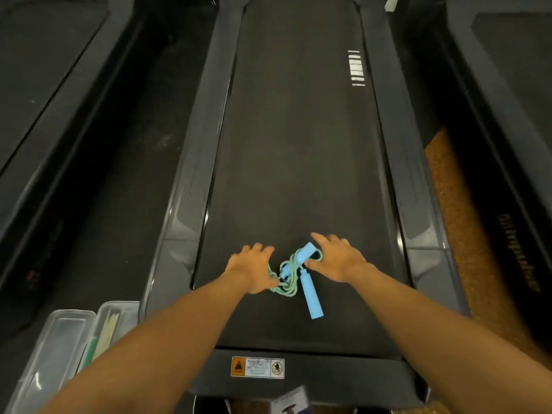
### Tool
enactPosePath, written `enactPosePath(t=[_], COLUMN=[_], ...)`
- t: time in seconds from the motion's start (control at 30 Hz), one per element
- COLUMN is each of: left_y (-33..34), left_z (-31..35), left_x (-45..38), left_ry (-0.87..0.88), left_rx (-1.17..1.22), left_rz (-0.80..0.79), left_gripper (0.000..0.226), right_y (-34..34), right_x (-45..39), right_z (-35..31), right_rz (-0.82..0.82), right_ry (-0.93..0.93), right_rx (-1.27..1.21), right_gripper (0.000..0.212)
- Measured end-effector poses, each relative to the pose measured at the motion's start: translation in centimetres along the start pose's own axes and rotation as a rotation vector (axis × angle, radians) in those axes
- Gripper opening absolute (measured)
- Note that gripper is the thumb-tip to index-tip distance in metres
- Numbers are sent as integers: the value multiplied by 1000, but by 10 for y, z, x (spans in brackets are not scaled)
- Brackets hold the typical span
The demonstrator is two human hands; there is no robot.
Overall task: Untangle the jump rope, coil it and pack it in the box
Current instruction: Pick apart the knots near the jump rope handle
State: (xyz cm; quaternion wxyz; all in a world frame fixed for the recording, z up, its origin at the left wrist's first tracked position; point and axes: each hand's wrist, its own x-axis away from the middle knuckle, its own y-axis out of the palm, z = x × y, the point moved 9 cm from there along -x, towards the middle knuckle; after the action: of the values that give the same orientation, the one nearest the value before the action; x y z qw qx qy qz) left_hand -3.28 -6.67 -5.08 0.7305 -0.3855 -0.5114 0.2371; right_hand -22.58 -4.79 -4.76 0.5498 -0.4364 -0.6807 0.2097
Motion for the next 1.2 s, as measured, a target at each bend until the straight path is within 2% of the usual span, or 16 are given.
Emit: enactPosePath(t=[0.13, 0.23, 0.4, 0.57, 0.7, 0.97, 1.13, 1.2], left_y=[36, 50, 50, 24, 10, -12, -38, -43], left_z=[4, 2, 1, 7, 26, 50, 59, 61], left_x=[-15, -22, -19, 24, 109, 273, 331, 340], left_ry=[142, 238, 336, 333, 360, 491, 595, 631], left_rx=[-117, -250, -296, -233, -180, 8, 309, 385], left_rz=[-18, 36, 235, 433, 633, 746, 856, 834], left_gripper=[81, 79, 50, 55, 54, 39, 30, 28], right_y=[33, 56, 58, 37, 25, 20, 19, 21], right_x=[-18, -29, -20, 25, 108, 256, 305, 315], right_z=[-17, -23, -37, -37, -43, -69, -83, -87], right_rz=[-5, -7, 196, 366, 514, 593, 672, 666], right_ry=[-240, -329, -392, -374, -349, -373, -525, -576], right_rx=[181, 311, 416, 314, 246, 139, -62, -145], right_gripper=[79, 78, 42, 36, 32, 21, 35, 26])
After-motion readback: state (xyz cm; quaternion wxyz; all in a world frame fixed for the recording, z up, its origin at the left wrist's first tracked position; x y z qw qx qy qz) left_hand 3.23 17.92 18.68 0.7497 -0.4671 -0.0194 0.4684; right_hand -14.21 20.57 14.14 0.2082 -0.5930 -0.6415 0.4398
